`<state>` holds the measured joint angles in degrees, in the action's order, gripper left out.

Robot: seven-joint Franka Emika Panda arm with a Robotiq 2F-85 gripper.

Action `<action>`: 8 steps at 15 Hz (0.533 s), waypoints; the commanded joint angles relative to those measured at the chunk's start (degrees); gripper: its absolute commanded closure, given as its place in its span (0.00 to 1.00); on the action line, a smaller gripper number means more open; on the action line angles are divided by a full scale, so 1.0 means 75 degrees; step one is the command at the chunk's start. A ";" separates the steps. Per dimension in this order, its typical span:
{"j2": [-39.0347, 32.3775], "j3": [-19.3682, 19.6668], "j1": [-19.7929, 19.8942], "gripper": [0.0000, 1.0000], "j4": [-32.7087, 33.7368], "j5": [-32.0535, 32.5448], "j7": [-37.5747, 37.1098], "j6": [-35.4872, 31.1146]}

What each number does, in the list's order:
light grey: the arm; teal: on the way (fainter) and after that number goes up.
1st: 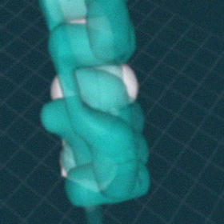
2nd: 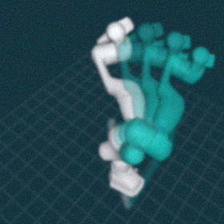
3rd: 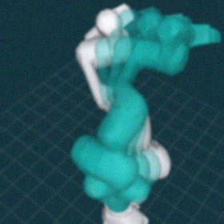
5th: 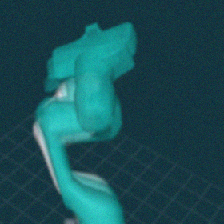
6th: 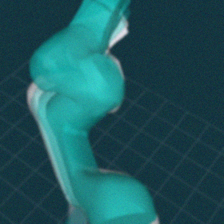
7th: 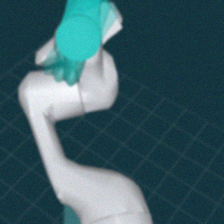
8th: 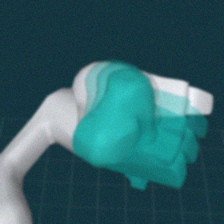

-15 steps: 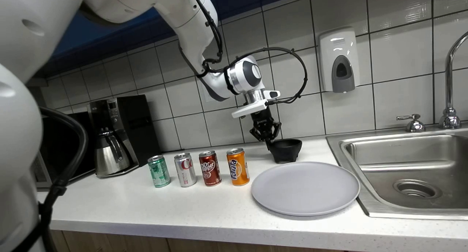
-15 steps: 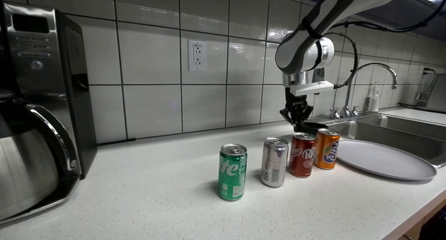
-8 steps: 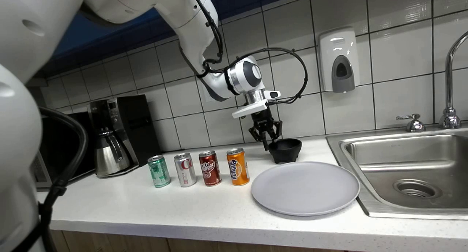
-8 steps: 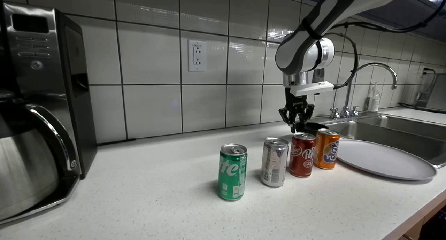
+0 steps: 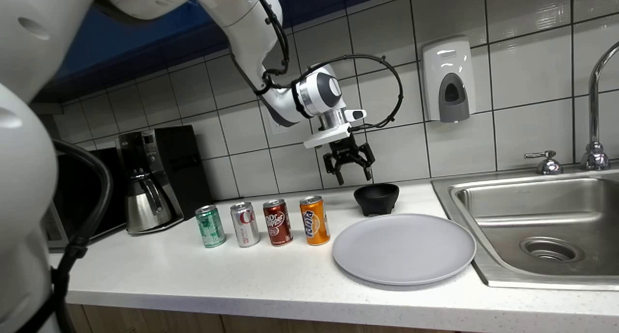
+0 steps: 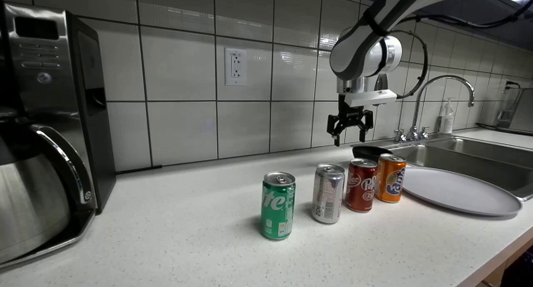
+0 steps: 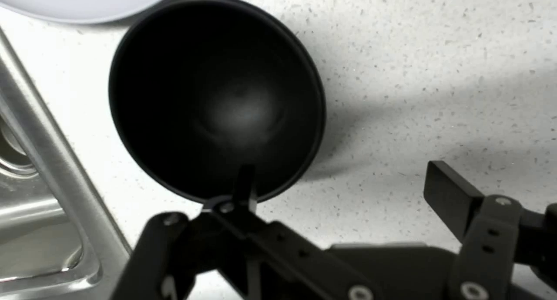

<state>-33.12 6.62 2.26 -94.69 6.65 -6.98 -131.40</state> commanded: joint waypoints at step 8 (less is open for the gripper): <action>0.2650 -0.0192 -0.0316 0.00 -0.3362 -0.0026 -0.0064 -0.1360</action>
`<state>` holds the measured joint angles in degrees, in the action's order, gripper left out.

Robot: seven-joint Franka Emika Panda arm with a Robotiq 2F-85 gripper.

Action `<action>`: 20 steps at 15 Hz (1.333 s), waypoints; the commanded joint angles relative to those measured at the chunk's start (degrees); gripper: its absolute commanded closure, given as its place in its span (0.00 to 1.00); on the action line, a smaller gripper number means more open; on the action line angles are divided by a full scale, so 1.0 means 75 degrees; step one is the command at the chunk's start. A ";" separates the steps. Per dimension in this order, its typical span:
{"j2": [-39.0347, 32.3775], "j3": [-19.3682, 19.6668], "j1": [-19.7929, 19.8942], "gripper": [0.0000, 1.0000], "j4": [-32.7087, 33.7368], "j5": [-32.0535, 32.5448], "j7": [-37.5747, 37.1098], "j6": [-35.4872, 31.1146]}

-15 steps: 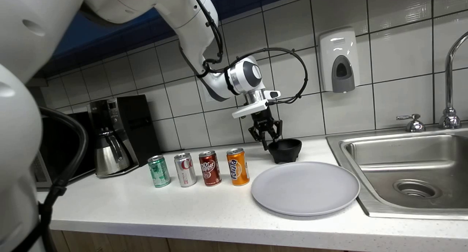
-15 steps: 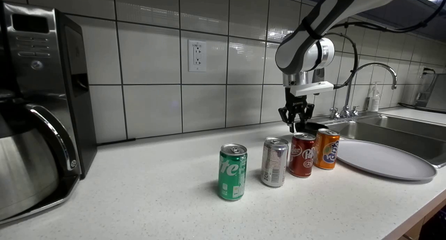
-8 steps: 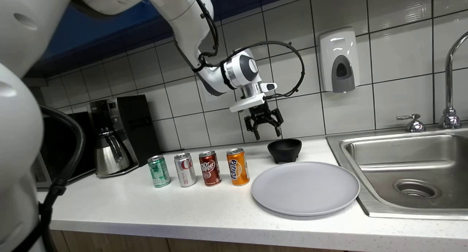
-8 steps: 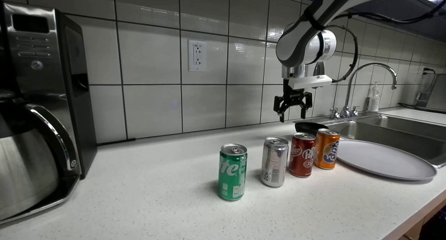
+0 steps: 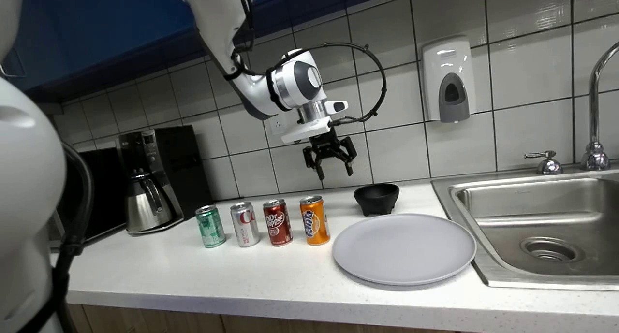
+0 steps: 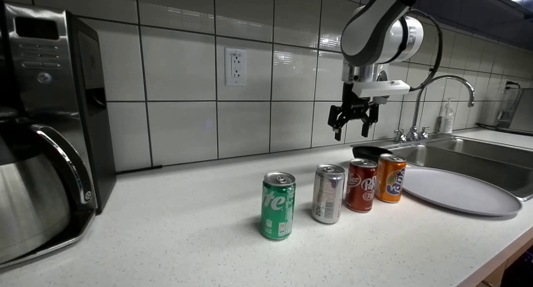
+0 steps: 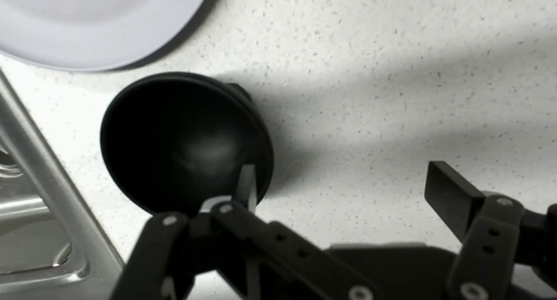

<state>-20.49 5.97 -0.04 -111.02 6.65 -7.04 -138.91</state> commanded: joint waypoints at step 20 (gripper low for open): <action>0.3428 -0.0229 0.0261 0.00 -0.4539 -0.0915 0.0131 -0.1298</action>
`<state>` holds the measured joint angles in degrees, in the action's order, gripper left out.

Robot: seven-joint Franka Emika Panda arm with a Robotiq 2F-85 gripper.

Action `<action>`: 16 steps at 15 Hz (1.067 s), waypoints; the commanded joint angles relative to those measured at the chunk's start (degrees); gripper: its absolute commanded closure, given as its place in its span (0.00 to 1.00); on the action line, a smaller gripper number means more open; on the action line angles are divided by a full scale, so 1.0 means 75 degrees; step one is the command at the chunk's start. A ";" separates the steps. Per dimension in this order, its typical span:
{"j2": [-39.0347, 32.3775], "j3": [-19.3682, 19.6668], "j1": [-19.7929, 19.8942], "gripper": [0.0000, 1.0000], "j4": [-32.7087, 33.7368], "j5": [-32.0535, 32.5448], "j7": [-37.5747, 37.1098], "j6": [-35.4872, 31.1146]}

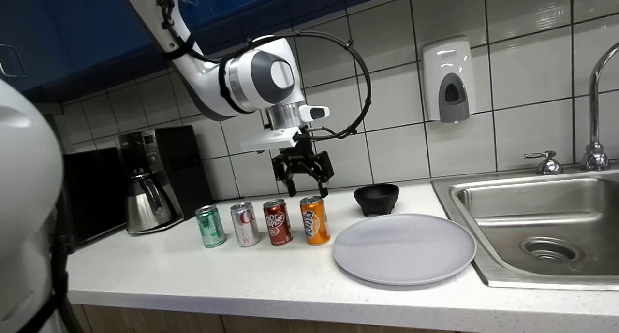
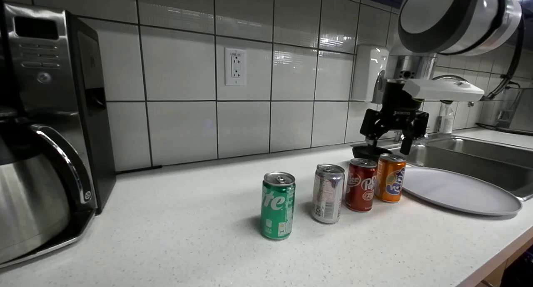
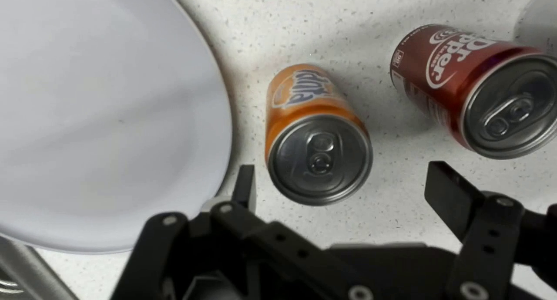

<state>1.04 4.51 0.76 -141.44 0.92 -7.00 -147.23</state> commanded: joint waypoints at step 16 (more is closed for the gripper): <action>0.0314 -0.0045 0.0192 0.00 -0.0426 -0.0145 0.0267 -0.0045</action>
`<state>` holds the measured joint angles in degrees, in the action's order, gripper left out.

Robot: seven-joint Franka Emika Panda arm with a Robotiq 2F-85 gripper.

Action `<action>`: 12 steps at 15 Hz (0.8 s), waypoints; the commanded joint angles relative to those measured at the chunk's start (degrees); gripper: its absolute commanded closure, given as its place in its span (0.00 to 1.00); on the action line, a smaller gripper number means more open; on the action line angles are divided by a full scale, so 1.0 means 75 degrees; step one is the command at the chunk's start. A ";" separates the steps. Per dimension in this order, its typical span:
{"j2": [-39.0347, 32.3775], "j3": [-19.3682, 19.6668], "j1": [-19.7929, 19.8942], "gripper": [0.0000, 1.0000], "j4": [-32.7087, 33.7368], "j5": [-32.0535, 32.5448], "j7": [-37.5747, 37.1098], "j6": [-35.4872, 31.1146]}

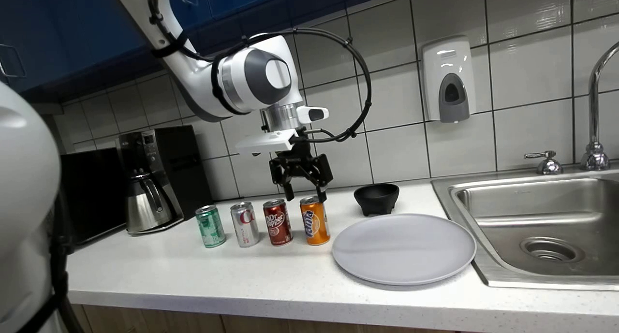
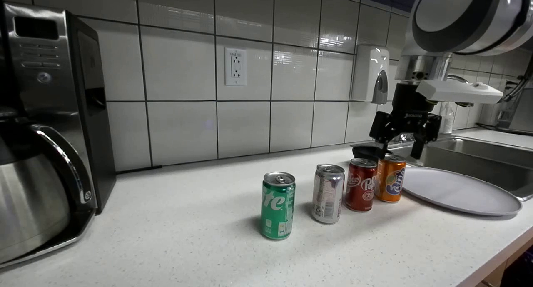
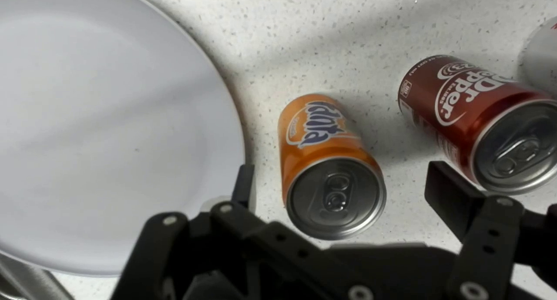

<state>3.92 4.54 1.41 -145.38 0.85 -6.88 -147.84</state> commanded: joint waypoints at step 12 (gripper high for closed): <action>-0.0079 -0.0096 0.0093 0.00 0.0034 0.0033 0.0067 0.0052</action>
<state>3.45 4.54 1.41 -145.25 0.85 -6.68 -147.84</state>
